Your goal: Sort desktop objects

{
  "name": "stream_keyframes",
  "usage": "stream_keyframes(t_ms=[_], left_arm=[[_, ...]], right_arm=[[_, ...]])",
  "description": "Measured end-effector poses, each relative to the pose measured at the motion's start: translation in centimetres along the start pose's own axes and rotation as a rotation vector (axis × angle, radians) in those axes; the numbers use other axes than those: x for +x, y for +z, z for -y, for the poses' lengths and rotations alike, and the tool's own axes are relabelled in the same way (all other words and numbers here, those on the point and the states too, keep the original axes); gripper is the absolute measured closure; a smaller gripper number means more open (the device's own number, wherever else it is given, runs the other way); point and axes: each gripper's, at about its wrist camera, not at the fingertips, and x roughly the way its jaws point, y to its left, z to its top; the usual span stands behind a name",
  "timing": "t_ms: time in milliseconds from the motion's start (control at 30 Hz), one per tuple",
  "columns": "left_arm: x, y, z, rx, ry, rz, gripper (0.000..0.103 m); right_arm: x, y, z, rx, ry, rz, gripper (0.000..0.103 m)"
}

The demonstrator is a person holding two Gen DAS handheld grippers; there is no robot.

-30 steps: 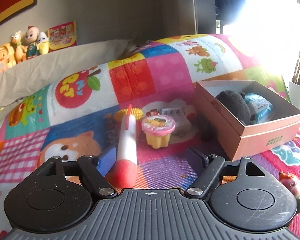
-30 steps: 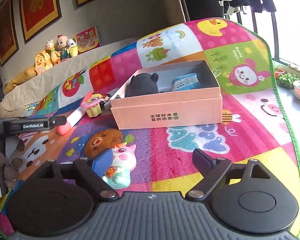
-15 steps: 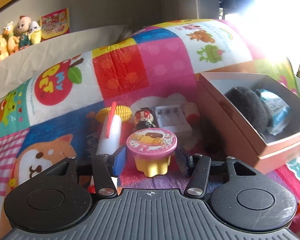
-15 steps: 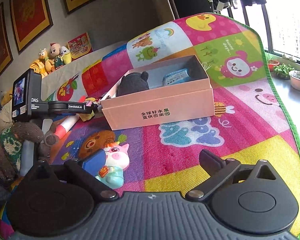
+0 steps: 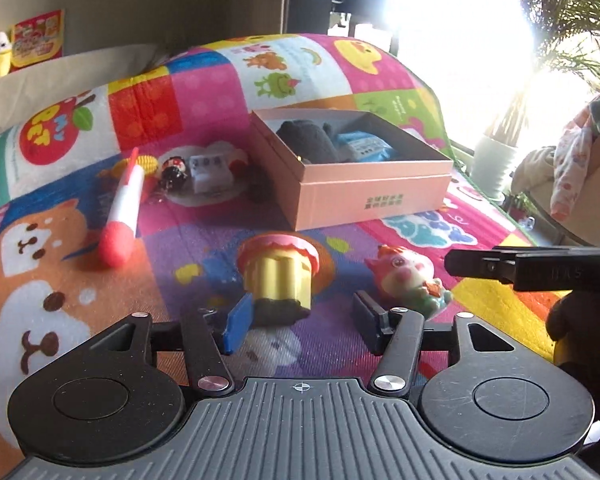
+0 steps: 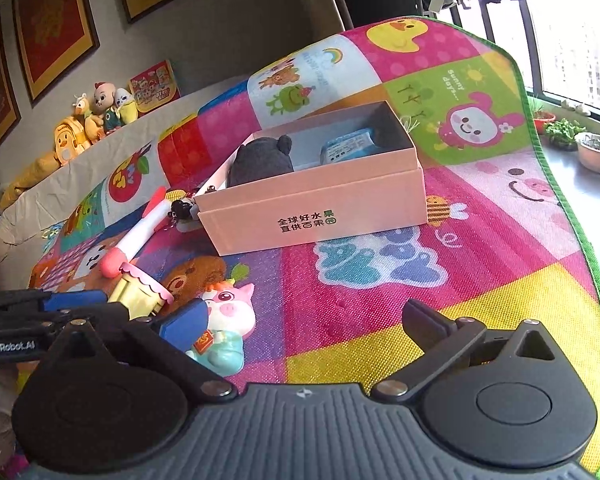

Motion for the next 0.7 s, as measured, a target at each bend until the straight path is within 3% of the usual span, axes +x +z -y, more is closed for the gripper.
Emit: stream_keyframes(t_ms=[200,300,467,600,700], left_arm=[[0.8,-0.8,-0.8,-0.018,0.040,-0.059,0.008],[1.4,-1.1,-1.3,-0.054,0.025,-0.108,0.004],[1.4,-1.3,-1.2,-0.072,0.031,-0.115,0.000],[1.4,-1.7,0.0,0.060,0.049,-0.148,0.000],[1.2,-1.7,-0.1,0.061,0.045,-0.164,0.000]], right_arm=[[1.1,0.4,0.5,0.036,-0.013,-0.072,0.000],[1.3,0.3,0.3,0.020,-0.019,-0.081,0.000],[1.2,0.2,0.7,0.050,-0.008,-0.069,0.000],[1.0,0.2,0.9,0.073,0.004,-0.057,0.000],[1.5,1.1,-0.2,-0.025,-0.001,-0.114,0.000]])
